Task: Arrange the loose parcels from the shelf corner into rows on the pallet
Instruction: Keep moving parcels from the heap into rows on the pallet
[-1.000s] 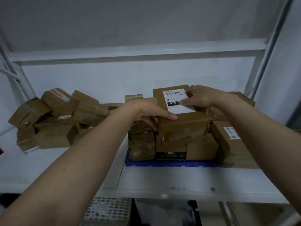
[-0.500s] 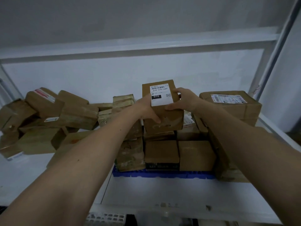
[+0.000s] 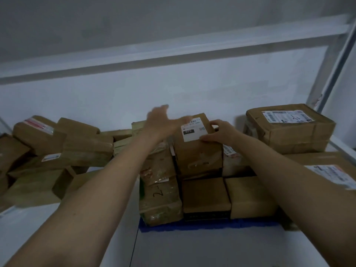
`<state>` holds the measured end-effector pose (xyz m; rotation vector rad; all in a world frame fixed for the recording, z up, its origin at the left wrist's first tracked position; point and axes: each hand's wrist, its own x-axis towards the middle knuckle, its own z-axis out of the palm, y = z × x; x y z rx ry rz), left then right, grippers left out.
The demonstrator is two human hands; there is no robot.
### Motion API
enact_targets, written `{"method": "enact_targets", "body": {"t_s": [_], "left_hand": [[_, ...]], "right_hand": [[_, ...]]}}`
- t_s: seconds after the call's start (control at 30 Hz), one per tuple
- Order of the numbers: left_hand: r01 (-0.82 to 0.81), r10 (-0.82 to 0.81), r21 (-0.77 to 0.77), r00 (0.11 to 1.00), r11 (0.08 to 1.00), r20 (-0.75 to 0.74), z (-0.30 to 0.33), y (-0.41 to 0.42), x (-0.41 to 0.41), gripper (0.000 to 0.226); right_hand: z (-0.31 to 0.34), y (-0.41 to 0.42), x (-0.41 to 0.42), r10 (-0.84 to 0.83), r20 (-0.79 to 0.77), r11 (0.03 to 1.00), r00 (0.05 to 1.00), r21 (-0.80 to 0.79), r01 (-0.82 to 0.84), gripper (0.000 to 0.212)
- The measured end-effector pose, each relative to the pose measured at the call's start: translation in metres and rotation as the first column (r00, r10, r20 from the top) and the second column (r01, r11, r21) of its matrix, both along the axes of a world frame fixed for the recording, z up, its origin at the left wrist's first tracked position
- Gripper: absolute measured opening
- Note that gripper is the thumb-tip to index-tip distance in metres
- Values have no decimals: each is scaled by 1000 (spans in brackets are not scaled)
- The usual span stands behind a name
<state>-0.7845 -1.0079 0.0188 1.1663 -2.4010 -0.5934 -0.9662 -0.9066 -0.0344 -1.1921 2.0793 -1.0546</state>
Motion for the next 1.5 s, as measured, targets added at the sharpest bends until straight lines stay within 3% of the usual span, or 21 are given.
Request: {"method": "enact_targets", "body": {"t_s": [0.07, 0.1, 0.17, 0.23, 0.27, 0.37, 0.57, 0.73, 0.93, 1.1, 1.17, 1.27, 1.33, 1.43, 1.5], "left_hand": [[-207, 200, -21, 965, 978, -167, -1, -22, 19, 107], [-273, 282, 73, 941, 959, -190, -4, -33, 29, 109], [-305, 423, 442, 885, 843, -195, -20, -48, 46, 110], [-175, 467, 754, 863, 633, -192, -41, -55, 62, 91], [-97, 451, 833, 871, 545, -195, -50, -57, 68, 77], [52, 393, 888, 884, 456, -253, -66, -70, 78, 65], [50, 303, 886, 929, 462, -210, -69, -93, 78, 57], [55, 280, 887, 938, 459, -204, -70, -103, 76, 56], [137, 260, 869, 922, 475, -287, -71, -97, 78, 52], [174, 259, 825, 897, 537, -358, -62, -82, 77, 65], [114, 340, 791, 859, 602, -383, -61, -71, 77, 73], [-156, 486, 654, 797, 740, -359, -68, -50, 77, 86], [-251, 521, 554, 749, 794, -408, -75, -37, 78, 87], [-304, 532, 473, 693, 827, -486, -80, -21, 81, 87], [-304, 523, 453, 686, 838, -507, -80, -8, 82, 92]], "right_hand": [[-1, -5, 3, -64, 18, 998, 998, -3, 64, 86], [-1, -7, 4, -94, 52, 995, 994, -4, 95, 86], [-1, -9, 6, -134, 156, 991, 979, 10, 134, 83], [-5, -9, 8, -150, 248, 989, 957, 53, 141, 75], [-8, -9, 10, -153, 309, 988, 939, 59, 142, 67], [-14, -11, 18, -163, 460, 985, 873, 28, 169, 52], [-18, -18, 26, -178, 474, 981, 862, 18, 192, 30], [-21, -19, 36, -220, 533, 967, 817, 5, 257, 42], [-12, -13, 44, -264, 501, 957, 825, 29, 288, 47], [-9, 5, 36, -476, 269, 866, 837, -23, 499, 41], [-15, 21, 30, -491, 129, 869, 862, -4, 495, 37], [-26, 45, 34, -256, -235, 914, 938, 258, 314, 25], [-27, 58, 49, -13, -418, 894, 908, 401, 198, 11], [-34, 69, 67, 329, -370, 839, 869, 538, -88, 23], [-41, 74, 78, 416, -273, 777, 868, 602, -183, 61]]}}
